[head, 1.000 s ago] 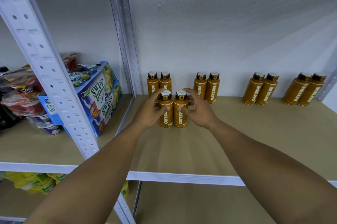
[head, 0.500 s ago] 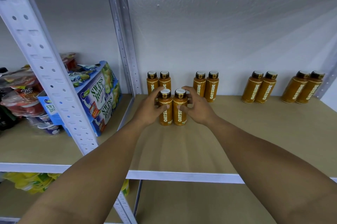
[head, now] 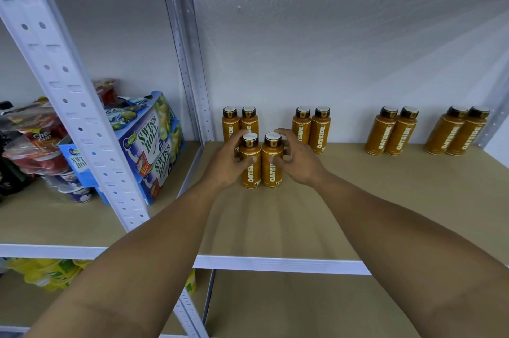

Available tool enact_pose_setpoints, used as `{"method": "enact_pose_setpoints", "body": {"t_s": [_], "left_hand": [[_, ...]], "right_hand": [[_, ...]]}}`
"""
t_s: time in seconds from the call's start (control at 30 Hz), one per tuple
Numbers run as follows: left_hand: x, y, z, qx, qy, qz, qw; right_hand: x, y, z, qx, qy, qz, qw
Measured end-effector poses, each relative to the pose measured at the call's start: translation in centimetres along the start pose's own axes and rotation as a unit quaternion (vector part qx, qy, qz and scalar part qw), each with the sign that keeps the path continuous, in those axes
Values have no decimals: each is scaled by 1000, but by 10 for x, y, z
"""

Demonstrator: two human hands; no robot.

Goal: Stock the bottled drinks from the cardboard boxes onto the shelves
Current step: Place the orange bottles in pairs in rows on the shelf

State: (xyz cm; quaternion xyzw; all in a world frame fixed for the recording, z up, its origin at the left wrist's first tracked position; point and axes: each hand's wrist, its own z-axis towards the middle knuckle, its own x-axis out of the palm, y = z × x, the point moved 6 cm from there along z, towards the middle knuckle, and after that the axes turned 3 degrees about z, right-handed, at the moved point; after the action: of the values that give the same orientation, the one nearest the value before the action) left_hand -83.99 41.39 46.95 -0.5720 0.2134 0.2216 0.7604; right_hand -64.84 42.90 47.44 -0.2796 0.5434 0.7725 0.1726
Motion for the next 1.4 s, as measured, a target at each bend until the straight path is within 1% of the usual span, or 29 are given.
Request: {"method": "enact_pose_setpoints", "body": {"t_s": [0.23, 0.43, 0.5, 0.57, 0.7, 0.8, 0.9, 1.03, 1.13, 1.23, 1.33, 1.4], "left_hand": [[0, 1, -1, -4, 0, 2, 1000], [9, 13, -16, -27, 10, -74, 997], [14, 19, -27, -36, 2, -78, 996], [18, 23, -41, -55, -18, -65, 996], [29, 38, -70, -127, -49, -38, 990], [37, 34, -86, -158, -57, -13, 986], [53, 15, -99, -129, -30, 31, 991], [83, -12, -125, -89, 5, 60, 994], [108, -29, -147, -53, 6, 135, 989], [132, -45, -169, -27, -34, 201, 979], [156, -64, -193, -6, -100, 212, 972], [173, -71, -209, -18, -124, 217, 968]], "right_hand": [[0, 0, 1, 3, 12, 3, 1000], [5, -12, -15, 24, 26, 25, 999], [9, -22, -25, 40, 27, 36, 998], [14, -33, -37, 64, 28, 36, 997], [20, -53, -64, 109, 39, 29, 993], [18, -58, -84, 108, 32, 6, 994], [16, -56, -101, 88, 42, -24, 995], [2, -61, -130, 71, 60, -59, 994], [-15, -69, -162, 54, 60, -73, 994], [-30, -74, -197, 5, 58, -120, 991], [-45, -83, -231, -35, 51, -146, 987], [-55, -92, -252, -74, 29, -156, 984]]}}
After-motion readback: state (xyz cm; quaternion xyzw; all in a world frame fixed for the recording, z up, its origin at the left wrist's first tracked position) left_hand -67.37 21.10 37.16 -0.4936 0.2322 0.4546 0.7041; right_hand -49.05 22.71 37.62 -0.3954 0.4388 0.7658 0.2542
